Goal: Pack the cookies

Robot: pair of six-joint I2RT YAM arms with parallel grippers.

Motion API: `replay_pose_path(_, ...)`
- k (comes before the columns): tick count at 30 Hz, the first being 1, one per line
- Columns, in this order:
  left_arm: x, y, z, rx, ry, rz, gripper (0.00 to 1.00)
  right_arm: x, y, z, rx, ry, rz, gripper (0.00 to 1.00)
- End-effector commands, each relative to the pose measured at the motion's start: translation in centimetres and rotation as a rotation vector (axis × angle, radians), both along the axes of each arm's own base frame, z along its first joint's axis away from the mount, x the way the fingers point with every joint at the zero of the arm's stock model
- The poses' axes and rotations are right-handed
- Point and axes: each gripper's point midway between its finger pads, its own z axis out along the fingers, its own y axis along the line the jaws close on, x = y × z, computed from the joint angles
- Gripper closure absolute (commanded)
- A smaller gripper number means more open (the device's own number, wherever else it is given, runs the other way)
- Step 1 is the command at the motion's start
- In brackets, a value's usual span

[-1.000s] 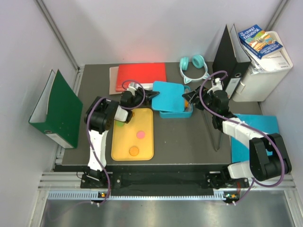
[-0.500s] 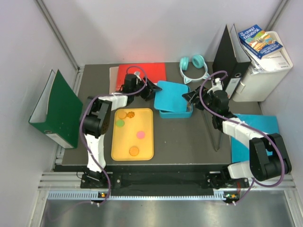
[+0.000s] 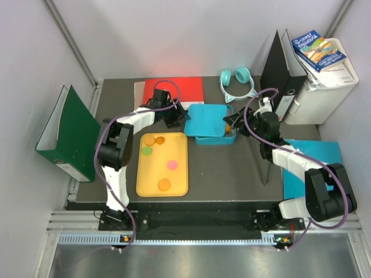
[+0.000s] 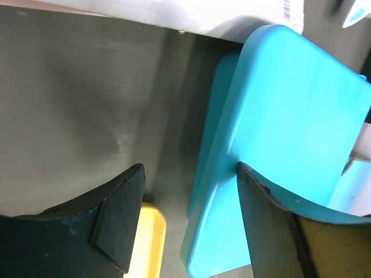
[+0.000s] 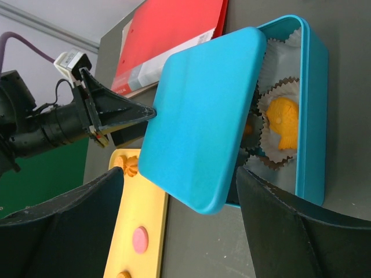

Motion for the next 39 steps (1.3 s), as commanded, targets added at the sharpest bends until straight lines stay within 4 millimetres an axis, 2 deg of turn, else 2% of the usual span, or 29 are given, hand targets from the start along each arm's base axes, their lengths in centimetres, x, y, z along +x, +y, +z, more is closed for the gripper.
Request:
replay_pose_path(1, 0.6, 1.5, 3.0, 0.091, -0.083, 0.016, 0.31, 0.5, -0.3, 1.6, 0.008, -0.059, -0.007, 0.22)
replay_pose_path(9, 0.9, 1.1, 3.9, 0.062, -0.115, 0.015, 0.33, 0.5, -0.3, 1.4, 0.004, -0.054, -0.007, 0.22)
replay_pose_path(13, 0.6, -0.4, 4.4, 0.044, -0.137, -0.021, 0.36, 0.5, -0.2, 1.3, 0.004, -0.05, -0.005, 0.22)
replay_pose_path(22, -1.0, -4.1, 3.8, 0.032, -0.129, -0.09, 0.38, 0.5, -0.3, 1.3, 0.001, -0.049, -0.006, 0.22)
replay_pose_path(34, -1.0, -6.1, 6.2, 0.004, -0.179, -0.12, 0.4, 0.5, -0.3, 1.1, 0.002, -0.045, -0.005, 0.22)
replay_pose_path(39, -0.3, -5.2, 7.0, 0.042, -0.193, -0.101, 0.35, 0.5, -0.3, 1.2, 0.001, -0.047, -0.005, 0.22)
